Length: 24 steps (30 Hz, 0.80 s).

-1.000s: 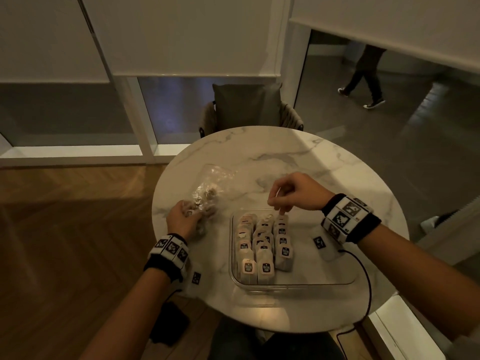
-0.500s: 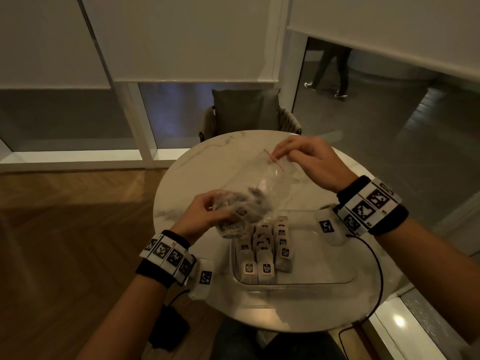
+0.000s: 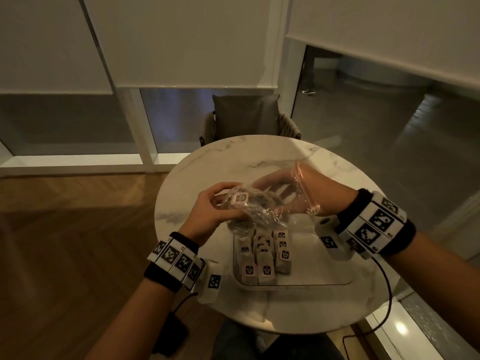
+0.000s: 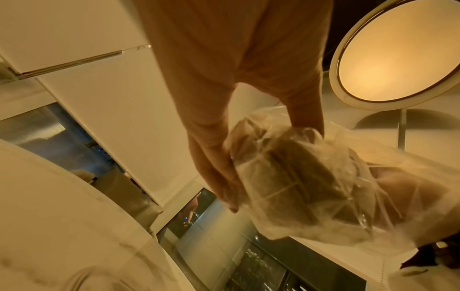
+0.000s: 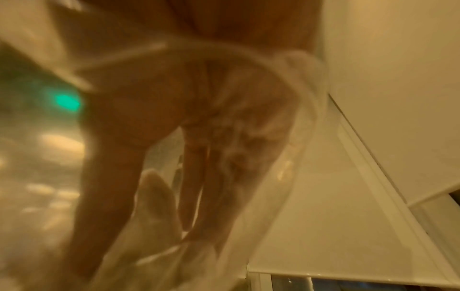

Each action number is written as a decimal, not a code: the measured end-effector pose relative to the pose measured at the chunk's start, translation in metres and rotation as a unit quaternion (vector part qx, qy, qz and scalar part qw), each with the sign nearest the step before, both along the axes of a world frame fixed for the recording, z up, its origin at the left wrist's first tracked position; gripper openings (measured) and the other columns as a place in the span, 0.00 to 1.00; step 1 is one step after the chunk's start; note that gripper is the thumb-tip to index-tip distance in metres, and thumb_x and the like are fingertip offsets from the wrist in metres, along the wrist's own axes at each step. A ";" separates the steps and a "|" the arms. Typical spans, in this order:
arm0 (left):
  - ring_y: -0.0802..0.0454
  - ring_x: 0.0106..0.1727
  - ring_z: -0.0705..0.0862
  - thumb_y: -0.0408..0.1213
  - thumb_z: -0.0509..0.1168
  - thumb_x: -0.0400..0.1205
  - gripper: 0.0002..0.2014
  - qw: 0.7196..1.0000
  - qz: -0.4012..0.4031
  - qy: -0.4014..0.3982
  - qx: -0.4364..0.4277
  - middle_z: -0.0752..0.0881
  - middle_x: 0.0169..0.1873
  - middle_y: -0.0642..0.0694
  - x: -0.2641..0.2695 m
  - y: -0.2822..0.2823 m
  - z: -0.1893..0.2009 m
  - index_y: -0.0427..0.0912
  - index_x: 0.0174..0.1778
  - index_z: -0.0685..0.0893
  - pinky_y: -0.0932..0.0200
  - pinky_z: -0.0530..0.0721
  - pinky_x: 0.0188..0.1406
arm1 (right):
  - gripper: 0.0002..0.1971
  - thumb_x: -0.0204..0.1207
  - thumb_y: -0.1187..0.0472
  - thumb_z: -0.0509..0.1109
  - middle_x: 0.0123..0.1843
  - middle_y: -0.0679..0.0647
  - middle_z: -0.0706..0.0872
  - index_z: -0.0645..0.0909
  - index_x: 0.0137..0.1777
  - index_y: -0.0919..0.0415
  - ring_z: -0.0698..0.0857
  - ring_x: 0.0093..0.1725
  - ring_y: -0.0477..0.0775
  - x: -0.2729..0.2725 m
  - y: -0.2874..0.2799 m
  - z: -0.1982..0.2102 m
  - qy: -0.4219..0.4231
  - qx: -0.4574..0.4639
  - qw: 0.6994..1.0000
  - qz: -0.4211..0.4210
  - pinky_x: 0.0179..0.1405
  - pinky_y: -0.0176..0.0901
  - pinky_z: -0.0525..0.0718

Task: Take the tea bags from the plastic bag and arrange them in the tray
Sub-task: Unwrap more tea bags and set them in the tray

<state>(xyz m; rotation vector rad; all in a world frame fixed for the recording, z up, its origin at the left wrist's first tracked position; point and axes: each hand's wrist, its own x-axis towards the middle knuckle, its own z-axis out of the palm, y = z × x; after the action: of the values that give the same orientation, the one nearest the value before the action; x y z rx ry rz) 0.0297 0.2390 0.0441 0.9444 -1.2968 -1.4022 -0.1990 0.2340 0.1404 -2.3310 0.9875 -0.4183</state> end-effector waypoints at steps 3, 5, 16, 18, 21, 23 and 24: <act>0.40 0.55 0.90 0.25 0.80 0.61 0.32 1.000 0.016 0.001 -0.002 0.91 0.52 0.38 0.000 0.003 0.001 0.39 0.63 0.83 0.46 0.90 0.53 | 0.30 0.67 0.59 0.83 0.61 0.50 0.88 0.82 0.70 0.56 0.87 0.55 0.44 -0.001 0.001 -0.003 -0.010 -0.006 1.000 -0.007 0.55 0.44 0.89; 0.43 0.52 0.91 0.28 0.82 0.60 0.32 0.999 0.033 0.005 0.001 0.93 0.49 0.40 -0.002 0.005 0.001 0.37 0.61 0.85 0.45 0.90 0.53 | 0.33 0.64 0.54 0.84 0.61 0.47 0.88 0.81 0.71 0.54 0.87 0.55 0.41 -0.002 0.003 -0.005 -0.019 0.003 1.000 -0.008 0.53 0.41 0.89; 0.45 0.45 0.90 0.24 0.76 0.70 0.17 0.998 0.025 0.017 0.055 0.92 0.45 0.44 -0.007 0.012 -0.005 0.37 0.54 0.87 0.50 0.91 0.37 | 0.09 0.73 0.65 0.79 0.44 0.56 0.93 0.90 0.51 0.66 0.91 0.41 0.51 -0.009 -0.005 -0.022 -0.089 0.023 0.994 -0.061 0.45 0.44 0.90; 0.48 0.46 0.91 0.30 0.76 0.68 0.18 0.998 0.008 0.021 0.055 0.92 0.47 0.46 -0.006 0.015 -0.004 0.41 0.54 0.87 0.50 0.91 0.37 | 0.08 0.71 0.62 0.80 0.41 0.53 0.93 0.91 0.47 0.65 0.91 0.39 0.50 -0.009 -0.004 -0.023 -0.098 0.009 0.993 -0.066 0.44 0.43 0.90; 0.46 0.49 0.90 0.34 0.82 0.64 0.23 0.998 -0.007 0.024 0.057 0.90 0.53 0.42 -0.007 0.017 -0.006 0.45 0.55 0.87 0.47 0.91 0.38 | 0.10 0.70 0.59 0.81 0.43 0.50 0.93 0.91 0.50 0.61 0.91 0.43 0.49 -0.001 -0.003 -0.032 -0.110 -0.007 0.993 -0.045 0.50 0.51 0.90; 0.42 0.52 0.90 0.37 0.82 0.63 0.25 0.998 -0.012 0.030 0.057 0.89 0.56 0.39 -0.007 0.017 -0.009 0.46 0.56 0.88 0.44 0.91 0.41 | 0.09 0.70 0.59 0.81 0.43 0.50 0.93 0.92 0.48 0.61 0.91 0.42 0.48 0.000 -0.004 -0.038 -0.121 -0.007 0.991 -0.060 0.51 0.53 0.90; 0.40 0.54 0.89 0.38 0.81 0.62 0.26 0.998 -0.014 0.034 0.057 0.89 0.58 0.37 -0.006 0.017 -0.011 0.46 0.58 0.88 0.42 0.91 0.44 | 0.08 0.70 0.58 0.81 0.42 0.50 0.93 0.92 0.46 0.61 0.91 0.41 0.47 -0.001 -0.005 -0.039 -0.129 -0.008 0.988 -0.078 0.50 0.53 0.90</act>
<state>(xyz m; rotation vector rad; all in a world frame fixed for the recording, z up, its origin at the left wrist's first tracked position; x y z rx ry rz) 0.0235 0.2558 0.0327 0.9486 -1.1936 -1.5297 -0.2000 0.2294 0.1013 -2.1517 1.0436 -0.7729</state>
